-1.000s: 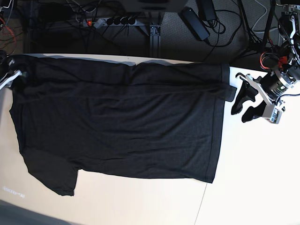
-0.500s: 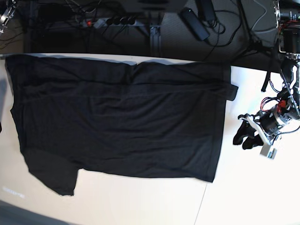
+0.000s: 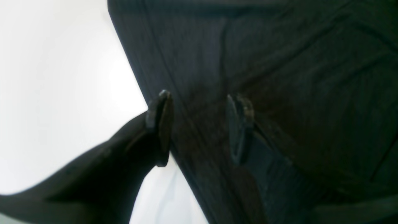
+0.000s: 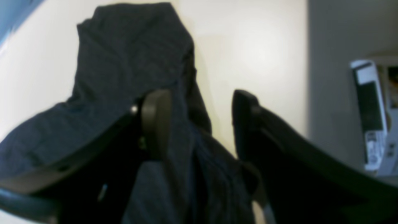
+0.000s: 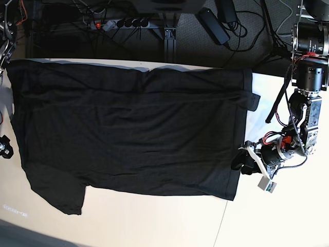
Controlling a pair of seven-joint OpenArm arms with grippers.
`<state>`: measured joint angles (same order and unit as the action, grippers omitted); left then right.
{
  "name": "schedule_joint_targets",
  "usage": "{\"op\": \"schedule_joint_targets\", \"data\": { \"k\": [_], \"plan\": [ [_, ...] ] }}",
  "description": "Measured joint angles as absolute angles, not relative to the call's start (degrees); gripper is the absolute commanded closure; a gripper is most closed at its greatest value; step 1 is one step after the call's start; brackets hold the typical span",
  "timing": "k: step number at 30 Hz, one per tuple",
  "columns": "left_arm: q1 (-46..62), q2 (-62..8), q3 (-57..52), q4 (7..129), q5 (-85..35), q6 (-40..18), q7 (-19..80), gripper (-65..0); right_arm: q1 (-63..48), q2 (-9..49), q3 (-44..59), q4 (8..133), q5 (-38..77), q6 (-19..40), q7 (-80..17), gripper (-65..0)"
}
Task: Fold the T-shirt properly
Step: 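Grasp the shirt's side edges with both grippers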
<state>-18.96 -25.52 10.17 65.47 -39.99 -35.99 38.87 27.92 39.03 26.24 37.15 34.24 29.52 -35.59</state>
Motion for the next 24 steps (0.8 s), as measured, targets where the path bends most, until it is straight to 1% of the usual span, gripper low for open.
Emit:
{"op": "schedule_joint_targets", "data": {
  "k": [2,7,13,20,24],
  "plan": [
    [-19.6,-25.0,10.2,65.5,-38.3,-35.8,38.3,-31.3,27.8,38.9,24.4,37.0,32.4,29.5,-34.7,-31.7],
    [-20.0,-24.6,10.2,64.6,-35.8,-32.6,38.1,-31.3,27.8,36.2,23.9,36.9,28.0,28.4,-34.3,-31.7],
    [-20.0,-24.7,10.2,64.2,-35.2,-32.4,37.7,-31.3,28.6,32.9,23.9,36.6,22.3,27.7,-32.1,-31.7],
    [-20.0,-24.8,10.2,63.3,-33.9,-32.4,37.6,-31.3,33.1,32.4,23.9,35.4,18.3,27.2,-30.4,-31.7],
    [-20.0,-24.7,10.2,60.9,-33.8,-32.4,37.5,-31.3,33.2,32.5,23.9,33.5,15.8,27.2,-30.3,-31.7]
  ]
}}
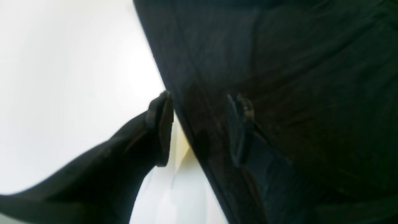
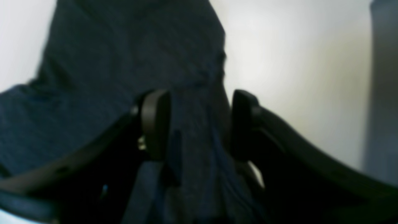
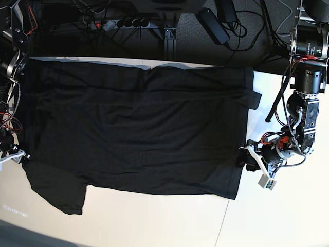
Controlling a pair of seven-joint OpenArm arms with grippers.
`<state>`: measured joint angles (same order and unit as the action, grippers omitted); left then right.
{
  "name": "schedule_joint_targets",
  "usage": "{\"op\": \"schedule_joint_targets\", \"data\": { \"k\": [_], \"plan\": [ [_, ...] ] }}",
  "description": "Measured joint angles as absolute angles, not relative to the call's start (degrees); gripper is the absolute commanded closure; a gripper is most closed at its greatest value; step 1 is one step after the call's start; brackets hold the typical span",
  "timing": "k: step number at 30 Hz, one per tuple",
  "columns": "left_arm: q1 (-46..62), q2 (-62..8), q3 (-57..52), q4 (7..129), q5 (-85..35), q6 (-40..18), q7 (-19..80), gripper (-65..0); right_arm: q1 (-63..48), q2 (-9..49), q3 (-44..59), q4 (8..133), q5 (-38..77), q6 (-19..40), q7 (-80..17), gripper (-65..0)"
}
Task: Fold the T-shirt properly
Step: 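Grasp the shirt's side edges with both grippers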
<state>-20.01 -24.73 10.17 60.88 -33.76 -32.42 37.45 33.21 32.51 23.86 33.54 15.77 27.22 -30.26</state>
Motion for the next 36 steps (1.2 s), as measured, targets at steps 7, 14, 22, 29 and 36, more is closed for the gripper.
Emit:
{"op": "schedule_joint_targets", "data": {
  "k": [7,14,22,29,36],
  "plan": [
    [-20.0,-24.8,10.2,58.8,-33.7,-32.4,36.2,-31.4,33.2,32.5,23.9,31.2,13.4,27.2,-28.7,-31.7],
    [-20.9,-24.2,10.1,53.5,-34.1,-32.2,32.3,-31.9,32.5,32.5,23.9,30.7,13.5,27.2,-28.7,-31.7],
    [-23.4,-20.5,9.8,48.3,-34.7,-32.1,29.9,-31.9,32.0,32.4,23.9,30.7,13.6,27.1,-28.6,-31.7],
    [-23.7,-17.5,9.8,48.2,-33.9,-30.0,29.5,-19.7,31.9,32.4,23.9,30.7,13.9,27.2,-28.6,-31.4],
    [-23.7,-17.5,9.8,48.1,-33.1,-29.8,29.4,0.0,31.9,32.4,23.9,30.7,13.7,27.2,-27.7,0.0]
  ]
}}
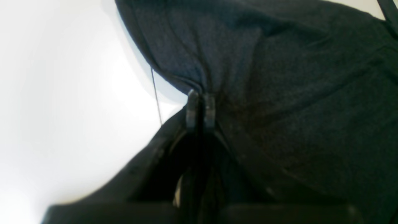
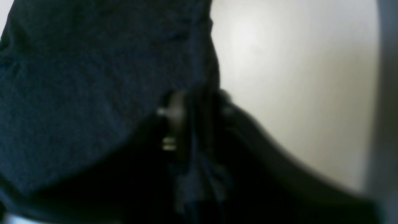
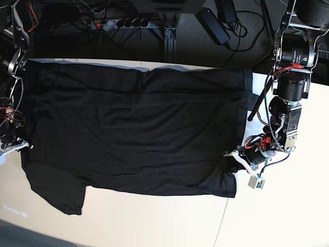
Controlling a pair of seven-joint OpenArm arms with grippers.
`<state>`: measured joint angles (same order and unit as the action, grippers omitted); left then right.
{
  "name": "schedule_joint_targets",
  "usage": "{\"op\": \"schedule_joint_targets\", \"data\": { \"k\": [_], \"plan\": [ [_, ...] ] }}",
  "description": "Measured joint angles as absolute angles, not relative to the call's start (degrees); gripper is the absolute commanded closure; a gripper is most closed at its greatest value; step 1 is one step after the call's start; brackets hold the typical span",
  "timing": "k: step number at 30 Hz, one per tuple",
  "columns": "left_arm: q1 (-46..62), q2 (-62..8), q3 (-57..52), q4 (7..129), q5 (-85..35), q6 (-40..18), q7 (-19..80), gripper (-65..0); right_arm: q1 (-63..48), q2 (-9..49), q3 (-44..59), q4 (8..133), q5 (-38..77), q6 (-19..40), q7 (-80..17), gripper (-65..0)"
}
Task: Fold the T-shirt properly
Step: 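Grasp the shirt's side edges with both grippers, then fold the shirt's loose half over the folded edge with both grippers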
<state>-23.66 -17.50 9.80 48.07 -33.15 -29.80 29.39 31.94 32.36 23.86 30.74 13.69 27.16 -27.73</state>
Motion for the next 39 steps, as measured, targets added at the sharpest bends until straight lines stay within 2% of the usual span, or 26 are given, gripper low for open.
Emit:
{"op": "schedule_joint_targets", "data": {
  "k": [9,14,23,30,39],
  "plan": [
    [-23.7,-17.6,9.8,48.0,-33.1,-30.5,28.4,0.0,31.9,32.7,23.9,30.9,13.4,27.2,-27.0,0.0],
    [-23.1,-18.9,9.9,49.7,-39.5,-36.9,34.5,0.0,31.4,32.9,23.9,32.3,13.8,27.5,-26.9,0.0],
    [-16.3,-24.6,10.1,66.5,-49.3,-38.3,41.0,0.0,16.5,34.4,23.7,49.7,22.1,27.7,-28.8,0.0],
    [-8.4,-28.6,10.2,81.2,-49.9,-38.9,41.8,0.0,6.5,35.1,28.3,60.7,26.4,27.7,-31.4,0.0],
    [-4.5,-29.7,10.1,83.3,-49.9,-38.9,42.2,0.0,1.6,35.0,32.6,62.3,28.9,28.1,-32.6,0.0]
  ]
}}
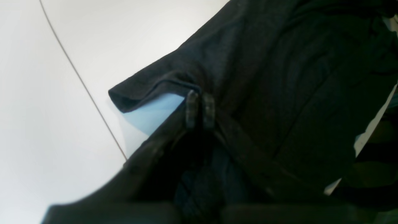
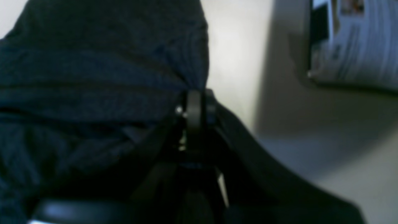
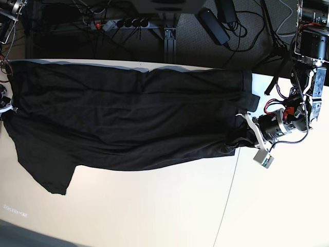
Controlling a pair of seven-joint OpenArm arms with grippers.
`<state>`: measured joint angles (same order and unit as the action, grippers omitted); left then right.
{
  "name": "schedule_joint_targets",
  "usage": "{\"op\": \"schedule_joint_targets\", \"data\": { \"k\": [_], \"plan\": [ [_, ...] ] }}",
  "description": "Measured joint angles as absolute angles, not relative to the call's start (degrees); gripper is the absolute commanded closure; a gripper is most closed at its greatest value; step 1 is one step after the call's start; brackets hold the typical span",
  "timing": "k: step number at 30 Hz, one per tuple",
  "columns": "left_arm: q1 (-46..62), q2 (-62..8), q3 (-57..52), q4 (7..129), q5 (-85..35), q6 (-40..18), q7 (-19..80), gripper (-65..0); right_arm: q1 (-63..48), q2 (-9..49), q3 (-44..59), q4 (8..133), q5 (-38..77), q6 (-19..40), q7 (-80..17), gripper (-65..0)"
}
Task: Fold the T-shirt properly
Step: 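Fold the shirt's loose half over the folded edge with both grippers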
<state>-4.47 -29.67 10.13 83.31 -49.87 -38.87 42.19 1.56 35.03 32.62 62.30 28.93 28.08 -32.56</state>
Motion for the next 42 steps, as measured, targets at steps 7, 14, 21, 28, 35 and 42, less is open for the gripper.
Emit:
{"op": "schedule_joint_targets", "data": {
  "k": [7,14,21,28,35,42],
  "plan": [
    [-4.5,-29.7,10.1,83.3,-49.3,-38.9,42.2,0.0,1.5,35.0,32.6,62.3,28.9,28.1,-32.6,-10.6],
    [-4.4,-29.7,10.1,83.3,-49.1,-38.9,42.2,0.0,4.2,35.1,33.2,62.3,30.5,28.0,-32.4,-34.5],
    [-4.5,-29.7,10.1,83.3,-47.9,-38.9,42.2,-18.5,9.4,35.5,33.6,62.3,30.5,28.1,-32.5,-34.5],
    [-4.4,-29.7,10.1,83.3,-47.9,-38.9,44.5,-36.5,10.0,35.4,33.6,62.3,30.2,28.1,-32.6,-34.5],
    [-5.3,-29.9,9.8,83.3,-43.9,-38.7,38.4,-36.5,10.0,35.4,33.6,62.3,30.2,28.1,-32.6,-34.5],
    [-10.7,-27.7,9.6,77.2,-40.7,-33.4,38.9,-36.5,10.0,35.4,33.6,62.3,30.2,28.1,-32.6,-34.5]
  ]
}}
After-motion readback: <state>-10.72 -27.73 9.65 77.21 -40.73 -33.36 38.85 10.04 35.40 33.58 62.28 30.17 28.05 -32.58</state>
